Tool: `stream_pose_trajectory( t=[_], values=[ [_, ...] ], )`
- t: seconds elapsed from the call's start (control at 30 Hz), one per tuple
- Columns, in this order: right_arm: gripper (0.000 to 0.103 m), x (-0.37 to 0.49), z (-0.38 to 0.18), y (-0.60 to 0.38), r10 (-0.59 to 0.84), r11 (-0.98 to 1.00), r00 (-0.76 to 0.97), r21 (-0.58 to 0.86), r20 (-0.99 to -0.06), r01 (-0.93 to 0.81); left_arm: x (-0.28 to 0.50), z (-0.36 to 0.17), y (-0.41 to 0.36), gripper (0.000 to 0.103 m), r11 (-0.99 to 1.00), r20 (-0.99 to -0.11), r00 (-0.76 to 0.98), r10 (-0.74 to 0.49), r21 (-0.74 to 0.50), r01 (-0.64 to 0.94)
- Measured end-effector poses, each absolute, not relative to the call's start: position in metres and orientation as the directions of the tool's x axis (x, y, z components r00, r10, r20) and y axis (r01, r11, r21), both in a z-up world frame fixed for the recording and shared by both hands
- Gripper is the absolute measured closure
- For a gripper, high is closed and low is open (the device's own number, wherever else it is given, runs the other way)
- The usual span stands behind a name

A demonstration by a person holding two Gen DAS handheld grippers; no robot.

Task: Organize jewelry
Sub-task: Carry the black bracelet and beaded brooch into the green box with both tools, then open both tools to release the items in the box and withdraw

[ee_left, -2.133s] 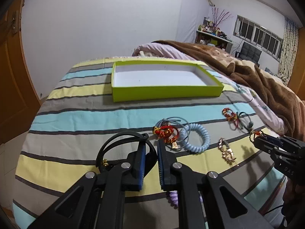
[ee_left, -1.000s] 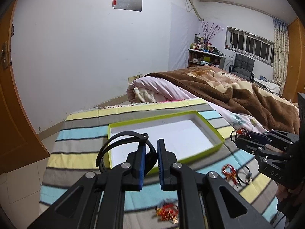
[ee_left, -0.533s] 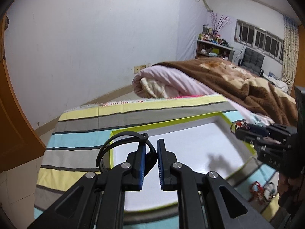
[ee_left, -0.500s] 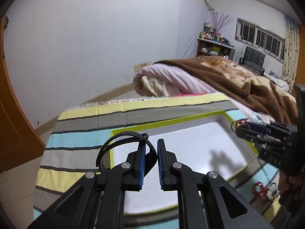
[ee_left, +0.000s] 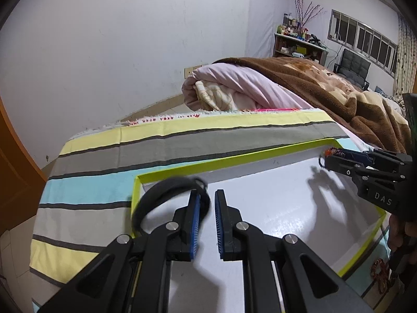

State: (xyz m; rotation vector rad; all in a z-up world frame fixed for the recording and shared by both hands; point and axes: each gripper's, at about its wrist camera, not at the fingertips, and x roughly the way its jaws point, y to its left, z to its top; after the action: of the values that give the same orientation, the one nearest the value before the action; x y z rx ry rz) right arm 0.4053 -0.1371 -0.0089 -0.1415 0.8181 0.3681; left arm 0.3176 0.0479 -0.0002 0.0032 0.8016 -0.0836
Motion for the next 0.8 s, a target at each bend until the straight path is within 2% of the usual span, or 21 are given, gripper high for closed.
stream_pose_trajectory(
  t=[0.13,0.2,0.23,0.27,0.33,0.8],
  values=[
    [0.076,0.408,-0.013,-0.139,0.264,0.925,0.613,0.014,-0.744,-0.381,0.318,-0.003,0.047,0.090,0.995,-0.721,0.687,-0.091,-0.036,0.093],
    [0.069,0.406,-0.011,-0.140,0.265,0.924,0.621,0.010,-0.738,-0.382,0.316,-0.001,0.046,0.089,0.994,-0.720,0.687,-0.098,-0.035,0.105],
    [0.064,0.405,-0.009,-0.141,0.269,0.924,0.625,0.013,-0.733,-0.382,0.315,0.000,0.046,0.085,0.993,-0.717,0.689,-0.105,-0.040,0.110],
    [0.063,0.404,-0.007,-0.142,0.273,0.924,0.629,0.017,-0.728,-0.381,0.313,0.002,0.047,0.079,0.993,-0.713,0.692,-0.111,-0.045,0.113],
    [0.063,0.401,-0.003,-0.143,0.279,0.925,0.635,0.025,-0.720,-0.379,0.309,0.006,0.048,0.076,0.992,-0.703,0.702,-0.116,-0.049,0.115],
    [0.063,0.326,0.035,-0.151,0.333,0.911,0.677,0.038,-0.656,-0.411,0.245,0.038,0.053,0.072,0.989,-0.642,0.752,-0.149,-0.102,0.109]
  ],
)
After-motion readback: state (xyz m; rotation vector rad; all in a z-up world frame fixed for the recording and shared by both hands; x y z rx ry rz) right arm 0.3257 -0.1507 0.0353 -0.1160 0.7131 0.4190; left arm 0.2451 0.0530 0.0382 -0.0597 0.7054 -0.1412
